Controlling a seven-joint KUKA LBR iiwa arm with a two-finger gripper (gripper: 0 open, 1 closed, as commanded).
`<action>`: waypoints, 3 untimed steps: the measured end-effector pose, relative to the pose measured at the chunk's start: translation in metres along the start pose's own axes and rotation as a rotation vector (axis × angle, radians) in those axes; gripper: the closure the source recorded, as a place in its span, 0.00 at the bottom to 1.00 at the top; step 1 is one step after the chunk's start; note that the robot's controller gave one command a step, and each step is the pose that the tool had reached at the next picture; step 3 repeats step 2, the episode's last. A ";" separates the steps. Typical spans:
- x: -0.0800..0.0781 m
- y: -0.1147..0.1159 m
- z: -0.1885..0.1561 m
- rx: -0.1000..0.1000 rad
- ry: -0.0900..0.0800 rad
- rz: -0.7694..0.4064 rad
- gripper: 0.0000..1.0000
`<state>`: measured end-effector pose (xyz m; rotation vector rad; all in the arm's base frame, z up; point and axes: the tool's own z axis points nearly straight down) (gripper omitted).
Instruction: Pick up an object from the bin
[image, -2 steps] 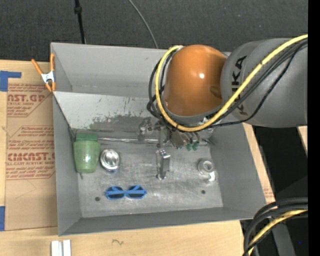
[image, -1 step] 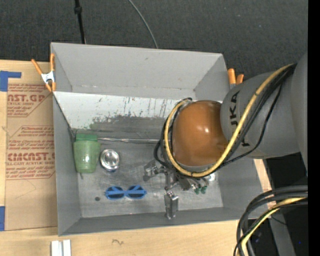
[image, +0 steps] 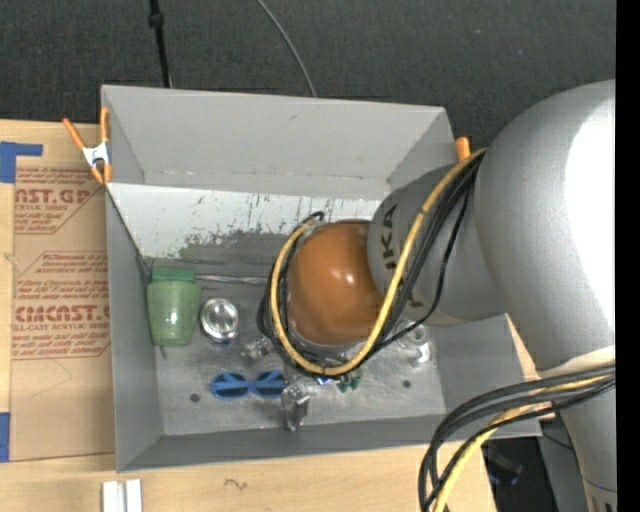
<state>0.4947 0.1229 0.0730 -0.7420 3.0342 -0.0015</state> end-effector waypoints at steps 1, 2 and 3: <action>0.002 0.002 0.000 -0.006 0.003 0.004 1.00; 0.005 -0.005 -0.141 -0.005 0.008 -0.194 1.00; 0.005 -0.005 -0.141 -0.005 0.008 -0.194 1.00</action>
Offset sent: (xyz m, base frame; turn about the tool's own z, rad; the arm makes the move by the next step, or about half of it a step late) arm 0.0000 0.0000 0.0000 0.0000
